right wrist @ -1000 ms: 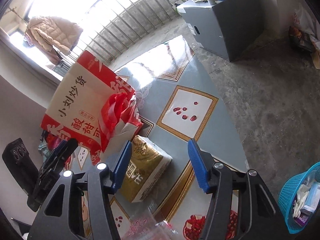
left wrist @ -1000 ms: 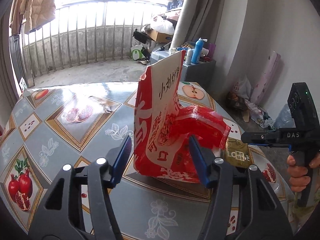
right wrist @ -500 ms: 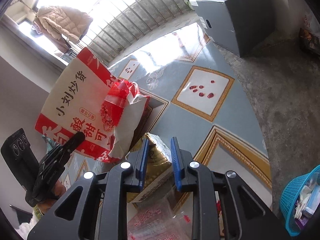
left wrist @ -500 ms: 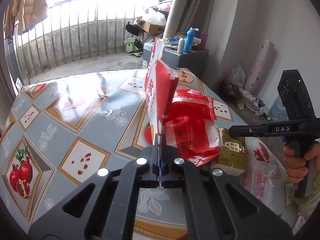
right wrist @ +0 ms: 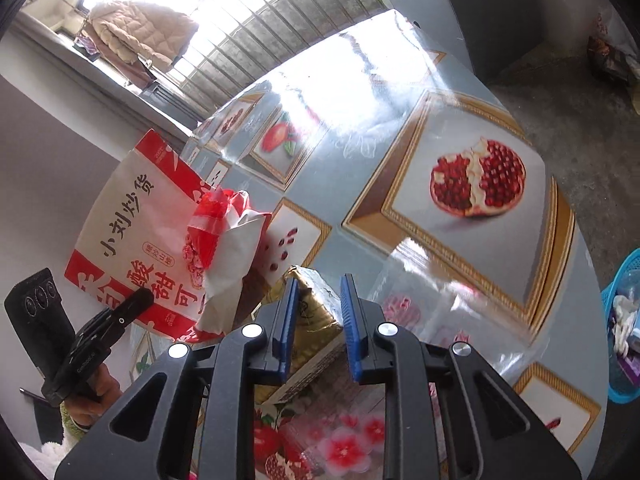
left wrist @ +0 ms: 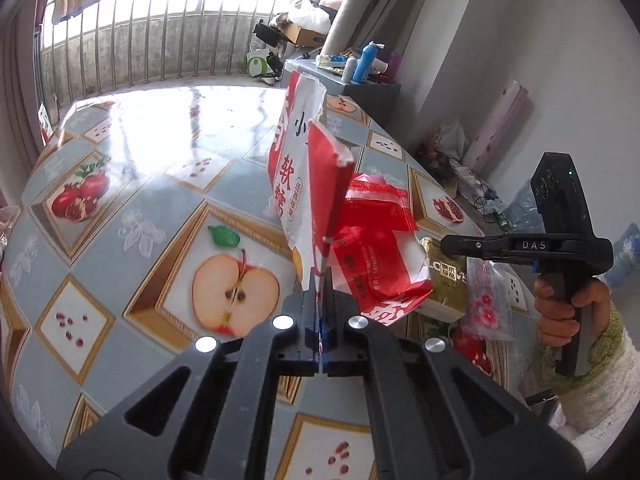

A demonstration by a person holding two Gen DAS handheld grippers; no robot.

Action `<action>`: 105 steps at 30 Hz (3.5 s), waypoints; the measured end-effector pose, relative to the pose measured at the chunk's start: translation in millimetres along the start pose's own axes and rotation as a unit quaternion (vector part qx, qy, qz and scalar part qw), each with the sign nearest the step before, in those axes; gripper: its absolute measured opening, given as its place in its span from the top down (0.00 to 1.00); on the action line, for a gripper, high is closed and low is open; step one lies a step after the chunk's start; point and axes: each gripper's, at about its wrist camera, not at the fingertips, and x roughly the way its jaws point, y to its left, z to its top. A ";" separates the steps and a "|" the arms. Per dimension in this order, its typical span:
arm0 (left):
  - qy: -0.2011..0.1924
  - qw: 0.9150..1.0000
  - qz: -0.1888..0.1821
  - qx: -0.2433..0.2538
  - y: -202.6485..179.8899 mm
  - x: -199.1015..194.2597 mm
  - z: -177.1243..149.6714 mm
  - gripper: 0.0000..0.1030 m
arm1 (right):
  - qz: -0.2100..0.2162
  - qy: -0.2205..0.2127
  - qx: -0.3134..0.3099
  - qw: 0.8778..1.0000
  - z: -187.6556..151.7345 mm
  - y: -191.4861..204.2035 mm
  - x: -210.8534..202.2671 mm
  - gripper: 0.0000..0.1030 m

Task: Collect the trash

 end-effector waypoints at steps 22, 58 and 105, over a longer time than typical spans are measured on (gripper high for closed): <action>-0.113 0.991 -0.036 -0.068 -3.4 -138.8 -59.2 0.48 | -0.021 -0.074 -0.013 0.997 -46.5 8.2 -91.3 0.60; 0.033 0.992 -0.075 0.095 -151.3 28.2 1.5 0.89 | -0.097 -0.024 0.047 0.994 -60.6 -45.6 -57.5 0.95; 0.256 0.958 -0.102 0.083 -170.4 99.0 33.4 0.50 | -0.077 -0.075 0.123 0.987 -85.2 -110.5 -114.5 0.95</action>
